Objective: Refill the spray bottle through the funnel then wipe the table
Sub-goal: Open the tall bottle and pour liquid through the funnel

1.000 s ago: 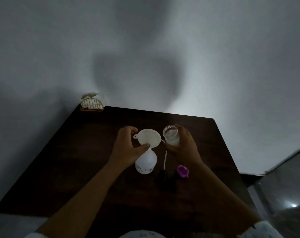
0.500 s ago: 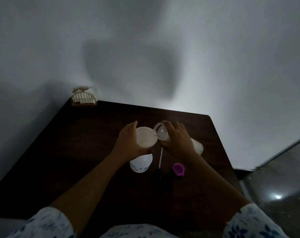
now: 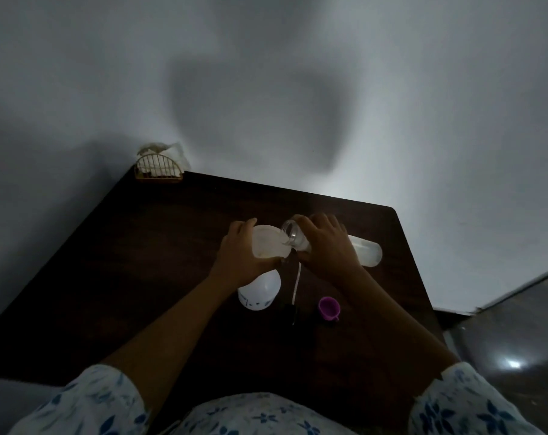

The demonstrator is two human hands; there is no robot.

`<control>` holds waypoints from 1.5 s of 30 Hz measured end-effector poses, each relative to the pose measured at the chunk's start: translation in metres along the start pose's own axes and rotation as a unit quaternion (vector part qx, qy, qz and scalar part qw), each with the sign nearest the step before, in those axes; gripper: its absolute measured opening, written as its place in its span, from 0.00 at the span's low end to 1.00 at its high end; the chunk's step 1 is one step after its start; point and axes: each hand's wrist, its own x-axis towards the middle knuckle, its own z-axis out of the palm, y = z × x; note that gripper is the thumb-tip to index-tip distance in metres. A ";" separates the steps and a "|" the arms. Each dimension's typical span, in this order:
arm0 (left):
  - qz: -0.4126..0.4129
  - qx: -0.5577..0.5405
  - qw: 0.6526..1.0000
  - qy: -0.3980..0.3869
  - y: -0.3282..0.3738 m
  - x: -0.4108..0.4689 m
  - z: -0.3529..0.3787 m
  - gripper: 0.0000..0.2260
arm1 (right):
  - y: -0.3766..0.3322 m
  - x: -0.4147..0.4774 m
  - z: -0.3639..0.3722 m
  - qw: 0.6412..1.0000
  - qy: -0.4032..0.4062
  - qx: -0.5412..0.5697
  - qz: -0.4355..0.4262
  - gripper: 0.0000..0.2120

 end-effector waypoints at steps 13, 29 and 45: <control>0.021 -0.047 0.999 0.016 0.000 0.002 0.002 0.39 | -0.001 0.009 0.004 0.997 0.013 -0.073 -0.026 0.30; 0.016 -0.070 0.997 0.009 -0.004 -0.001 0.001 0.40 | -0.003 0.011 0.001 0.996 -0.003 -0.083 -0.033 0.30; 0.011 -0.051 0.999 0.006 -0.003 0.000 0.000 0.39 | 0.000 0.007 -0.003 0.996 -0.004 -0.080 -0.027 0.31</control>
